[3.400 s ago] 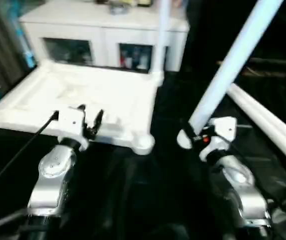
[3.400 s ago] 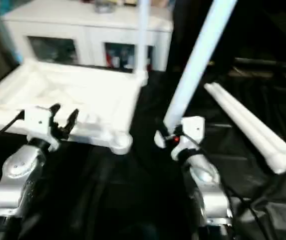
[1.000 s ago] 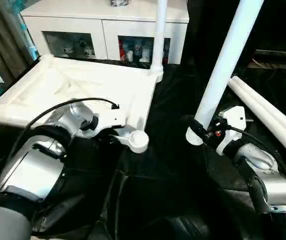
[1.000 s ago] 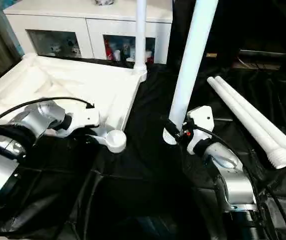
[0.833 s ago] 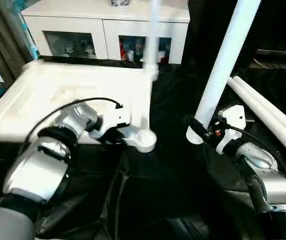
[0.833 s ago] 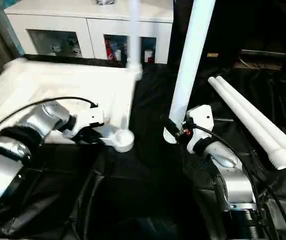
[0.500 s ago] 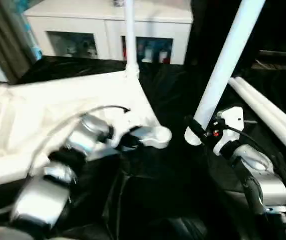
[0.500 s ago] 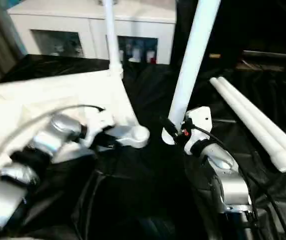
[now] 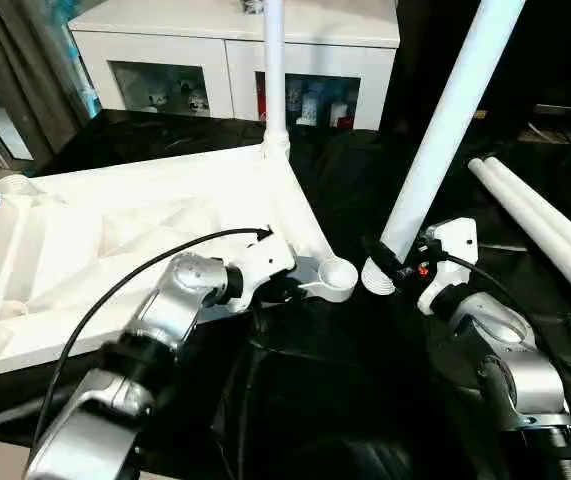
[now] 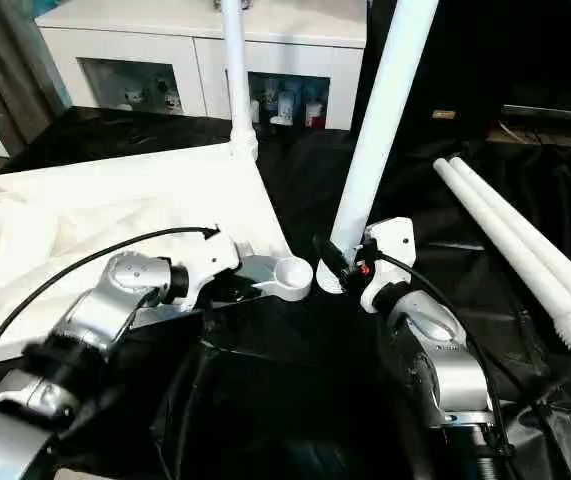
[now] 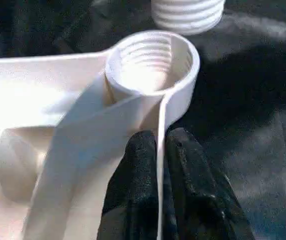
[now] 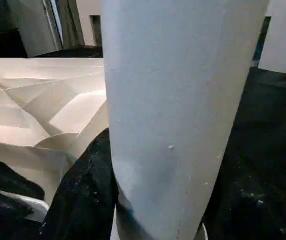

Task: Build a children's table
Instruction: Move table base

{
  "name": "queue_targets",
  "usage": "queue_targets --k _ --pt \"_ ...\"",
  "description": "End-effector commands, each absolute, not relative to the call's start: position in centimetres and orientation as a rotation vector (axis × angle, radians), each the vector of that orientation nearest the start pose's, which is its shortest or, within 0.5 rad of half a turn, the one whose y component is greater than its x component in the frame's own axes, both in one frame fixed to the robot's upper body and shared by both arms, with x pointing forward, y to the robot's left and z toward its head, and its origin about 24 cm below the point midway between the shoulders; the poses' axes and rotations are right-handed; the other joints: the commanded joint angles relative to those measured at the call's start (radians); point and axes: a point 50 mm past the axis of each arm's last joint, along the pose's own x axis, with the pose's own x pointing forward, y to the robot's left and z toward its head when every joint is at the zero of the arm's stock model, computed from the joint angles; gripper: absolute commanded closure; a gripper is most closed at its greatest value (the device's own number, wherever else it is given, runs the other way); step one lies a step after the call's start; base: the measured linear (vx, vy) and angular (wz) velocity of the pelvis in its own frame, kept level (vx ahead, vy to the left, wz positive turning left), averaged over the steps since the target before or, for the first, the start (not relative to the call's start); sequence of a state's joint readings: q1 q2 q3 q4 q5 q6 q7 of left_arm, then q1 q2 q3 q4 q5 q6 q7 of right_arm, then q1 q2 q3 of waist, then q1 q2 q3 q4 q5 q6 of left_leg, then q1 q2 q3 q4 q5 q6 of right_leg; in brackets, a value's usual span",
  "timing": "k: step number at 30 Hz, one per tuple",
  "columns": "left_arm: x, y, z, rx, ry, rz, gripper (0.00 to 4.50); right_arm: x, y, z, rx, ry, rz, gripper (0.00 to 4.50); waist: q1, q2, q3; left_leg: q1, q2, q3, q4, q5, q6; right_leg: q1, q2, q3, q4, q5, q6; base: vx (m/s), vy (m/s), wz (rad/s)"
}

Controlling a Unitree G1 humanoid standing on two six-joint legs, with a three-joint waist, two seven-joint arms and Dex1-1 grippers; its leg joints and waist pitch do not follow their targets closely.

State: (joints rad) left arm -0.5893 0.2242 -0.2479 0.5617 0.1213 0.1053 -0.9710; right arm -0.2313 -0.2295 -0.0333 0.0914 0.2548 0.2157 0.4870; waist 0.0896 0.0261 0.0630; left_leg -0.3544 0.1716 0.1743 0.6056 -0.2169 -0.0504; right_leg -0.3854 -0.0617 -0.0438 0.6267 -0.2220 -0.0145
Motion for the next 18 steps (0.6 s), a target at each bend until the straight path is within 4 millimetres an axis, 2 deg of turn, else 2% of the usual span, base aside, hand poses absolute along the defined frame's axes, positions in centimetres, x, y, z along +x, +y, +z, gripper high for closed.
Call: queue_targets --k 1,5,10,12,18 --pt "32.4 10.1 5.3 0.436 0.323 -1.152 3.81 29.5 -16.4 7.4 0.049 0.060 0.503 2.62 -0.002 -0.014 -0.066 -0.001 0.059 -0.020 -0.075 -0.067 0.060 0.046 -0.089 0.053 -0.074 -0.053 -0.227 0.000 0.000 0.00" --pt "32.8 11.0 5.8 0.470 0.313 -1.167 3.81 29.7 -16.4 7.5 0.047 0.057 0.508 2.62 -0.004 -0.018 -0.069 -0.007 0.054 -0.020 -0.071 -0.026 0.071 0.050 -0.088 0.053 -0.064 0.025 -0.229 0.000 0.000 0.00" --pt "33.1 11.8 6.1 0.501 0.311 -1.183 3.81 29.7 -16.4 7.5 0.044 0.058 0.514 2.62 -0.001 -0.017 -0.075 -0.007 0.052 -0.018 -0.065 0.009 0.089 0.049 -0.086 0.052 -0.057 0.084 -0.239 0.000 0.000 0.00" --pt "33.1 12.1 6.1 0.500 0.320 -1.202 3.81 29.8 -16.4 7.5 0.042 0.058 0.516 2.62 -0.002 -0.016 -0.077 -0.011 0.050 -0.017 -0.060 0.036 0.104 0.046 -0.084 0.051 -0.049 0.144 -0.247 0.000 0.000 0.00" --pt "33.2 12.6 5.9 0.517 0.358 -1.217 3.81 29.7 -16.4 7.5 0.039 0.059 0.521 2.62 -0.001 -0.017 -0.074 -0.009 0.054 -0.017 -0.063 0.000 0.093 0.048 -0.087 0.050 -0.054 0.081 -0.253 0.000 0.000 0.00"
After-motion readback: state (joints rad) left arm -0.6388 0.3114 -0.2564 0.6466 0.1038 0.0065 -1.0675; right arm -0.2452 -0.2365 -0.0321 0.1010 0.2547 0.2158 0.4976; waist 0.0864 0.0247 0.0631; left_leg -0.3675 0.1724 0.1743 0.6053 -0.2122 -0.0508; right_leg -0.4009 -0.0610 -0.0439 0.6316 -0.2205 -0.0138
